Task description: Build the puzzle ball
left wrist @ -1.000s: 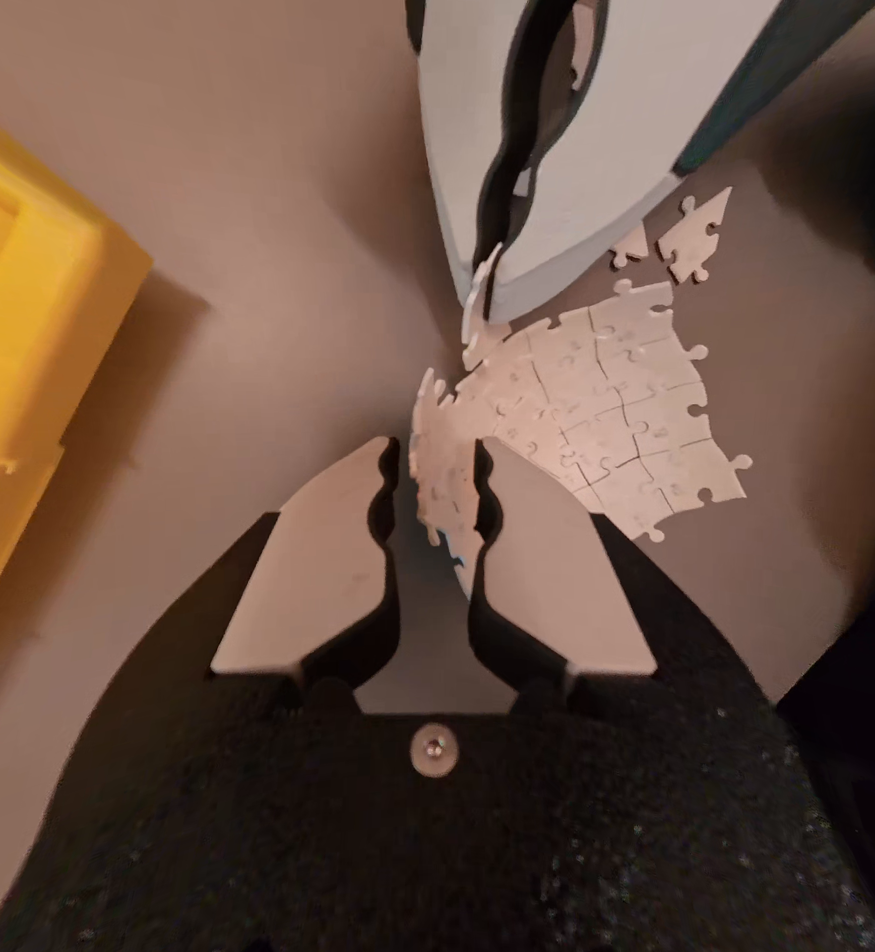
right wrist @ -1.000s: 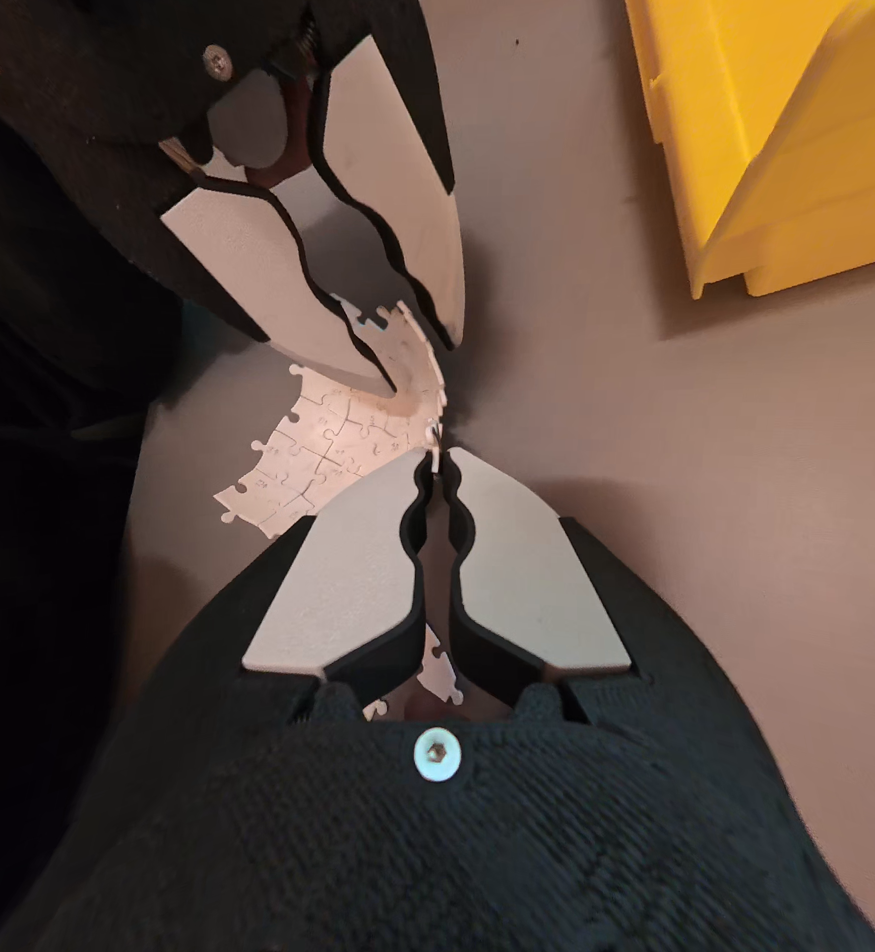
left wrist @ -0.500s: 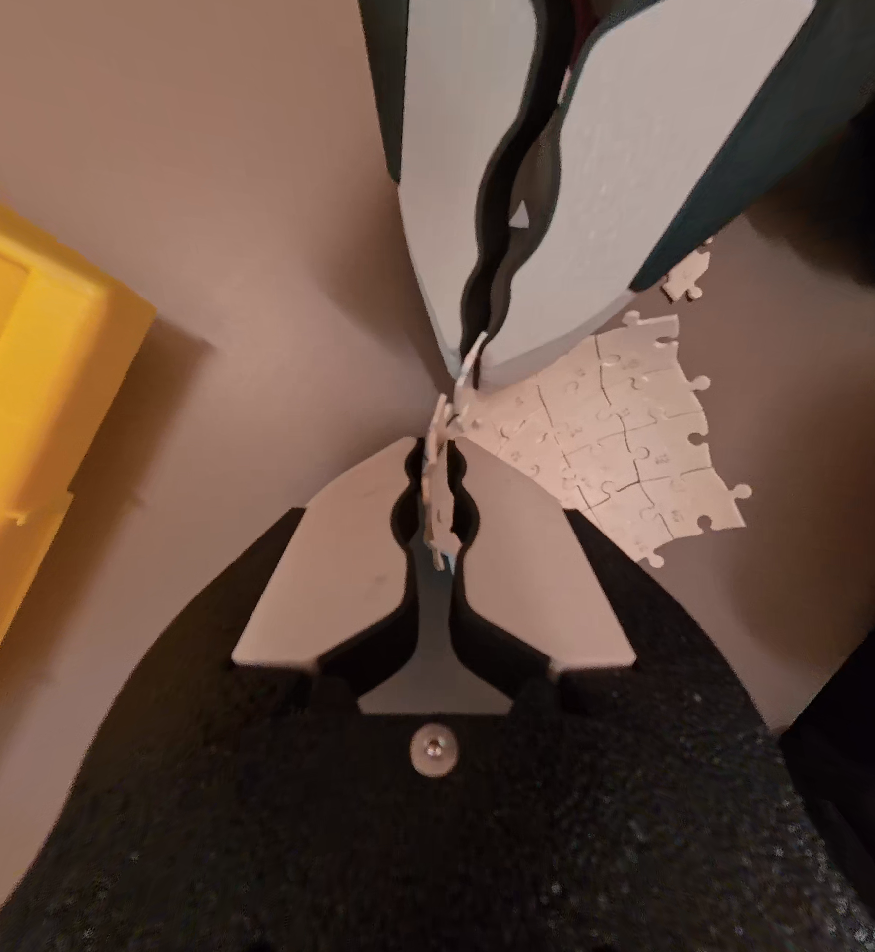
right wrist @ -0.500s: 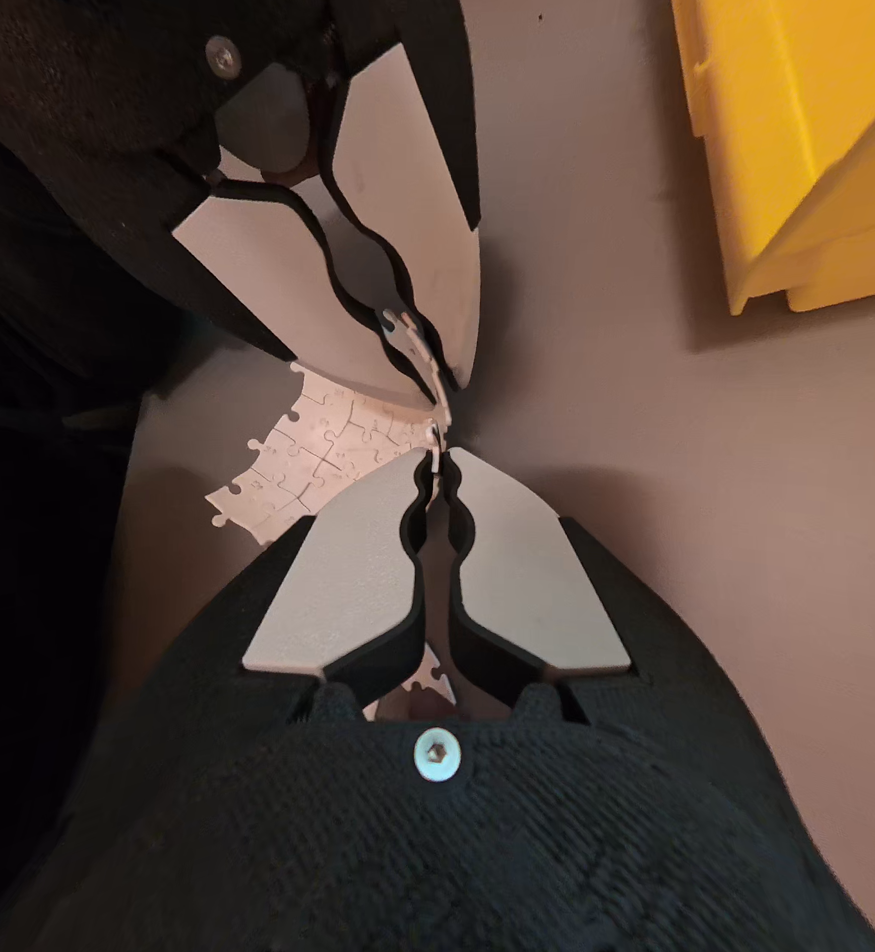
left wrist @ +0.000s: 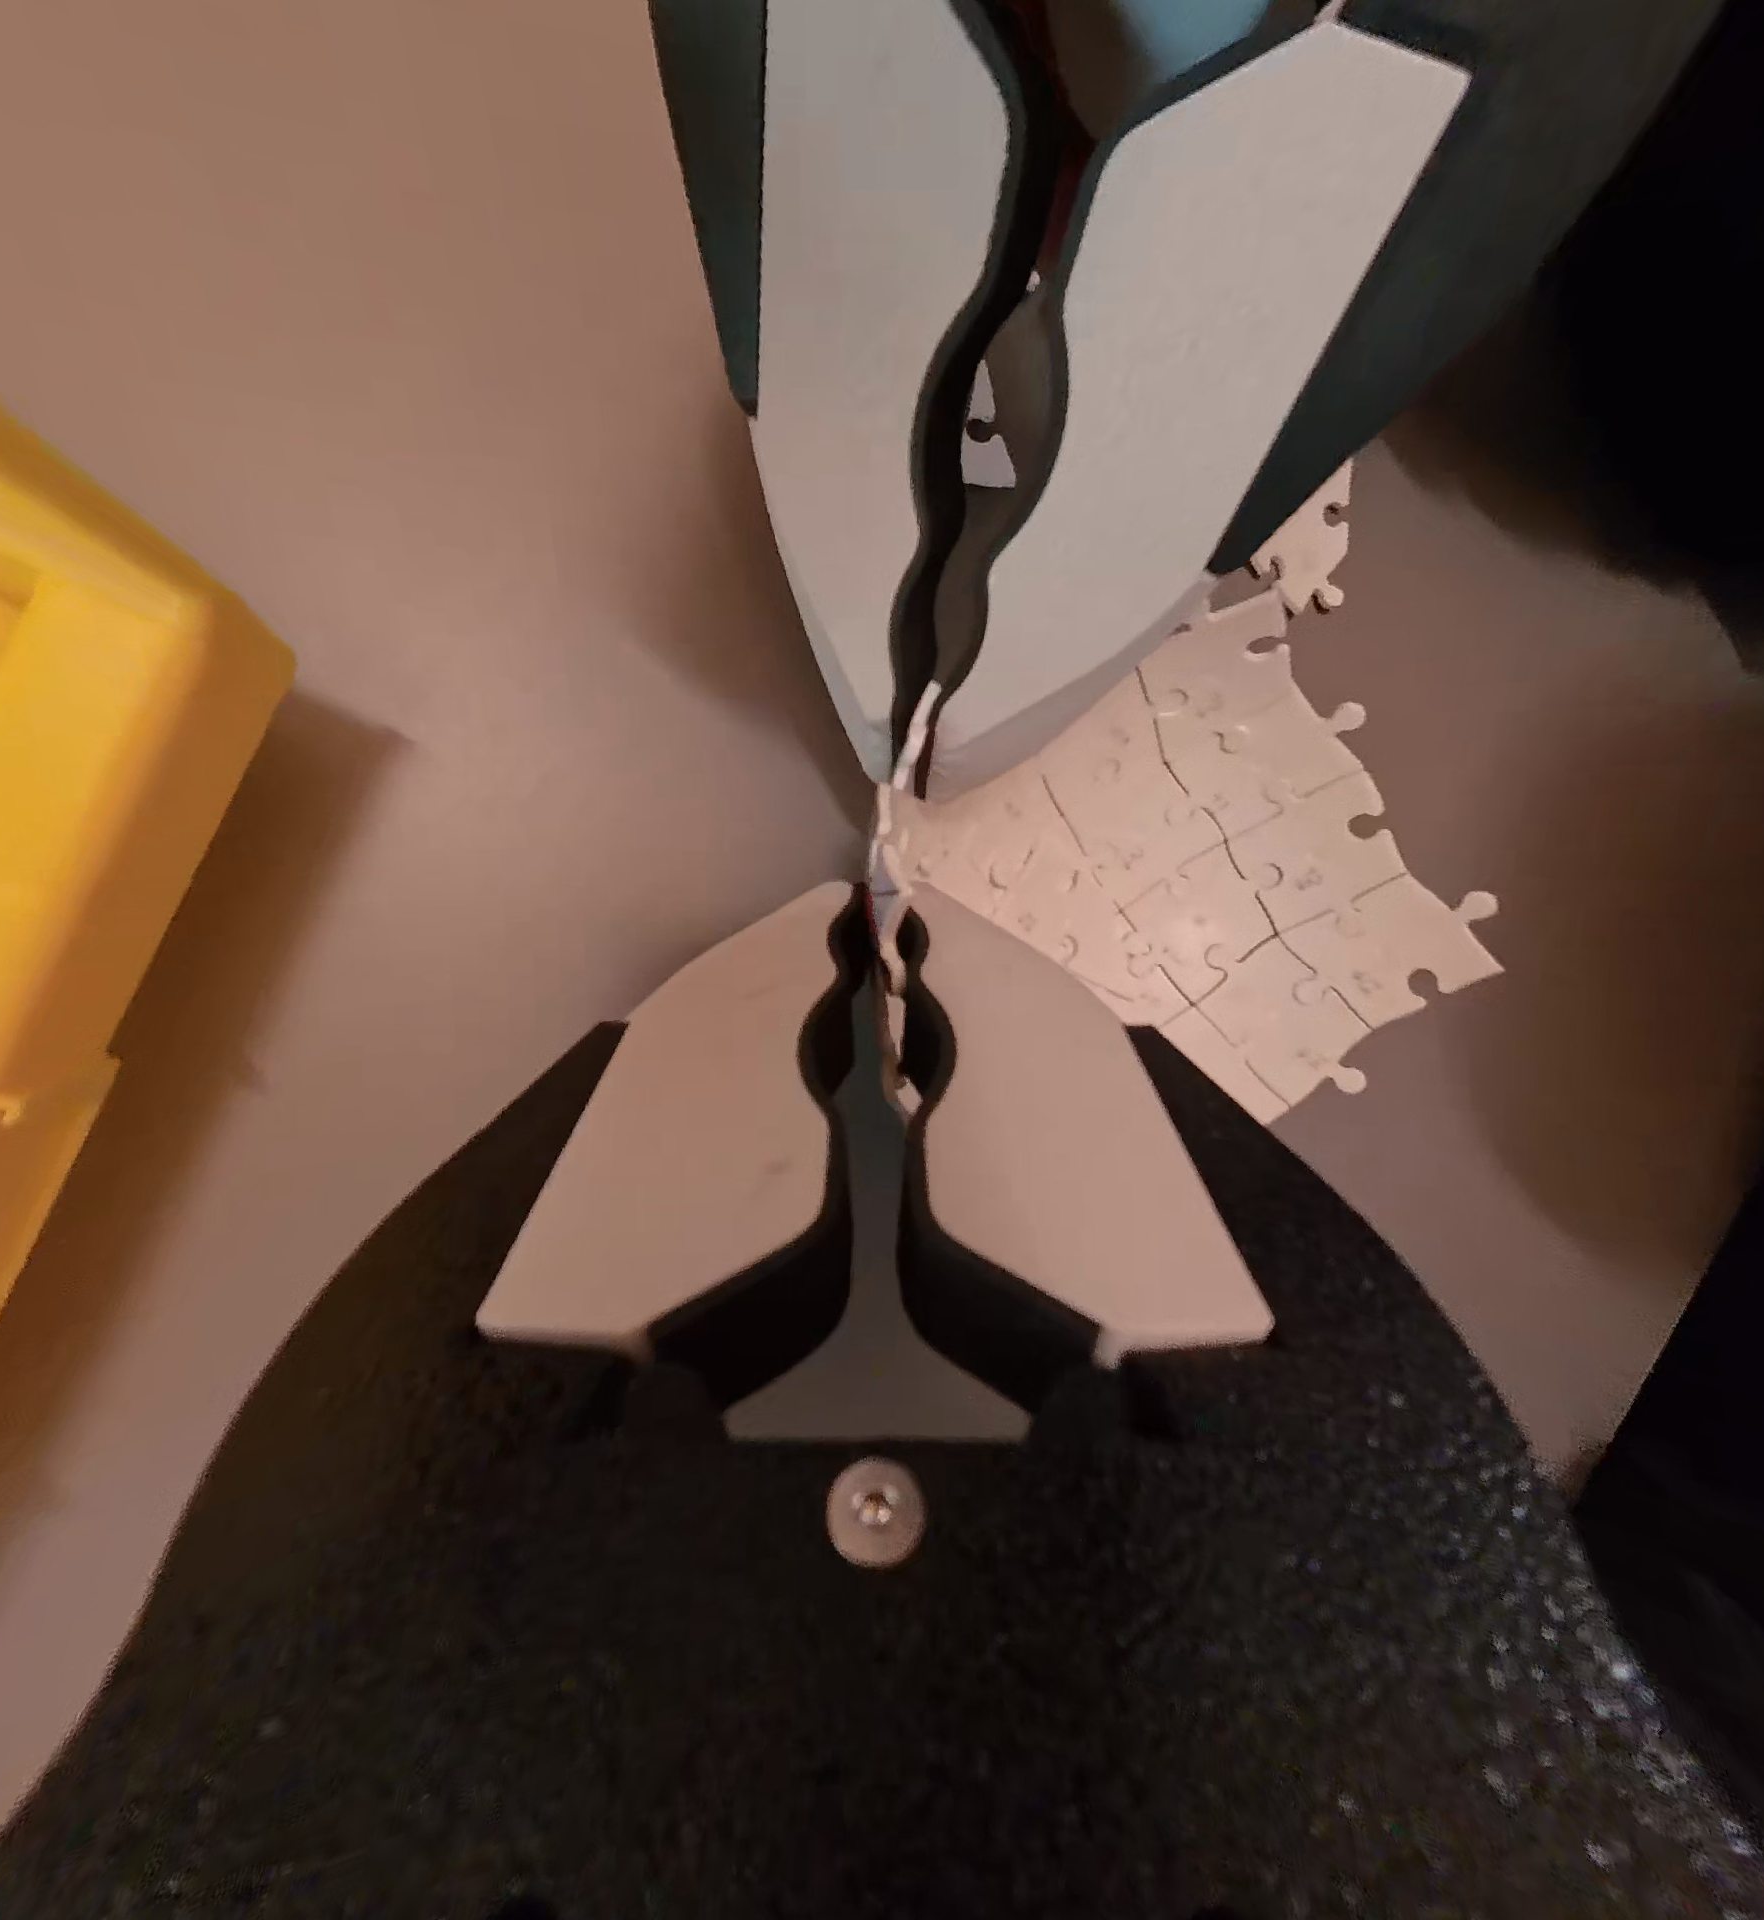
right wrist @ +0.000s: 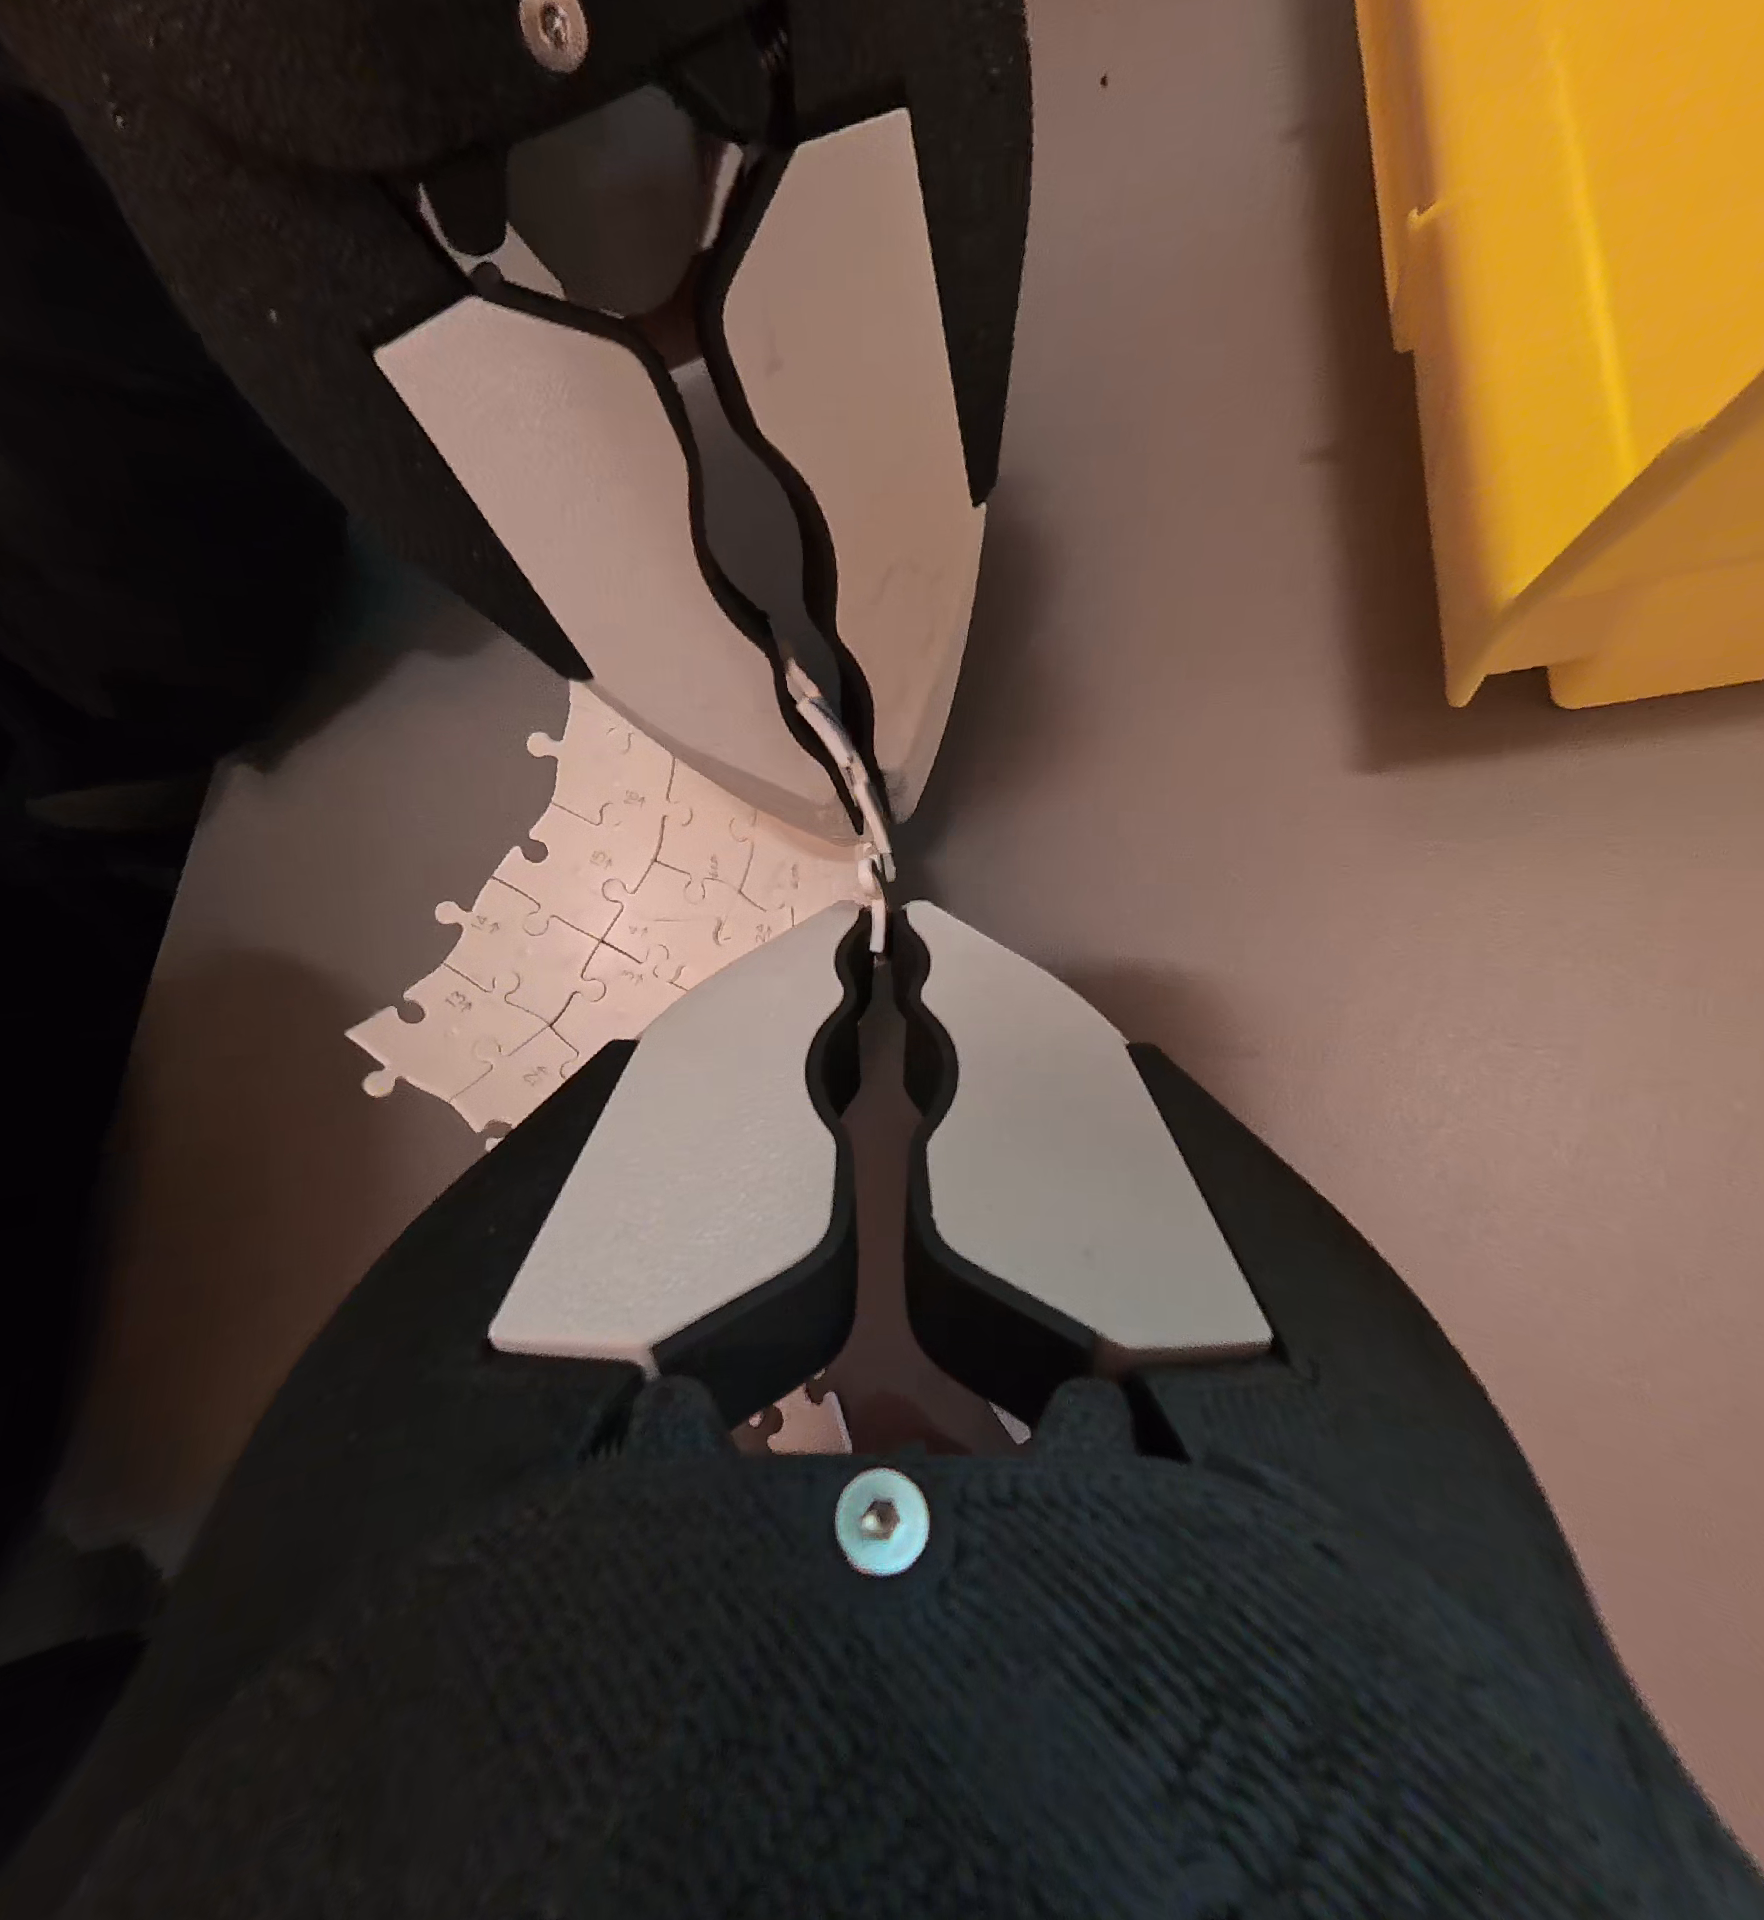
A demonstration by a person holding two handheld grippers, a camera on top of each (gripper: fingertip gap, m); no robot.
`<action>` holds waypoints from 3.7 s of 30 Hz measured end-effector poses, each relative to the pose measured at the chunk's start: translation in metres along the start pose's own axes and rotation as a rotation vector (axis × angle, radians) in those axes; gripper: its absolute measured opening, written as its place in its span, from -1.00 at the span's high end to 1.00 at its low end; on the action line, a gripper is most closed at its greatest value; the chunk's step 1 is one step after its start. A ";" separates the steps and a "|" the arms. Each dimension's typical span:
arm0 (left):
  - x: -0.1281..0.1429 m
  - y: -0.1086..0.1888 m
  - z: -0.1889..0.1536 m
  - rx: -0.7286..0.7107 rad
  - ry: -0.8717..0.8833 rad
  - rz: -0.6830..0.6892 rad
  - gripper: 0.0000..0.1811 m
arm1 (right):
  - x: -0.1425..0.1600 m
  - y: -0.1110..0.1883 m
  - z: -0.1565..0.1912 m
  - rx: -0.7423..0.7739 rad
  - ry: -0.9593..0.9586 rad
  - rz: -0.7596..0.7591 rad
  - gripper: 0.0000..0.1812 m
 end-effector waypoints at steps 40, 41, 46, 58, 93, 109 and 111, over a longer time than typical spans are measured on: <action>0.008 -0.005 0.014 0.140 0.010 -0.114 0.98 | -0.002 -0.009 -0.006 0.058 -0.046 -0.098 0.97; 0.008 -0.005 0.014 0.140 0.006 -0.115 0.98 | -0.002 -0.009 -0.006 0.062 -0.039 -0.109 0.97; 0.008 -0.003 0.014 0.121 -0.030 -0.130 0.98 | -0.002 -0.009 -0.004 0.134 0.076 -0.123 0.96; 0.006 -0.005 0.013 0.108 -0.034 -0.120 0.98 | -0.001 -0.005 -0.003 0.224 0.198 -0.081 0.97; 0.005 -0.010 0.022 0.223 -0.061 -0.136 0.89 | 0.001 -0.011 -0.013 0.048 -0.041 -0.090 0.96; 0.003 -0.010 0.033 0.298 -0.065 0.018 0.78 | 0.003 -0.014 -0.016 0.022 -0.072 -0.094 0.97; 0.002 -0.009 0.036 0.290 -0.083 0.026 0.78 | 0.003 -0.014 -0.015 0.022 -0.060 -0.093 0.97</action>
Point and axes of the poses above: each gripper's, where its closed fingertips meet, y back along the fingers, x out of its underside, z = x × y across the jaws, the point moved 4 cm from there along y, back along the fingers, and after that the axes turned 14 degrees about z, right-handed, at the moved point
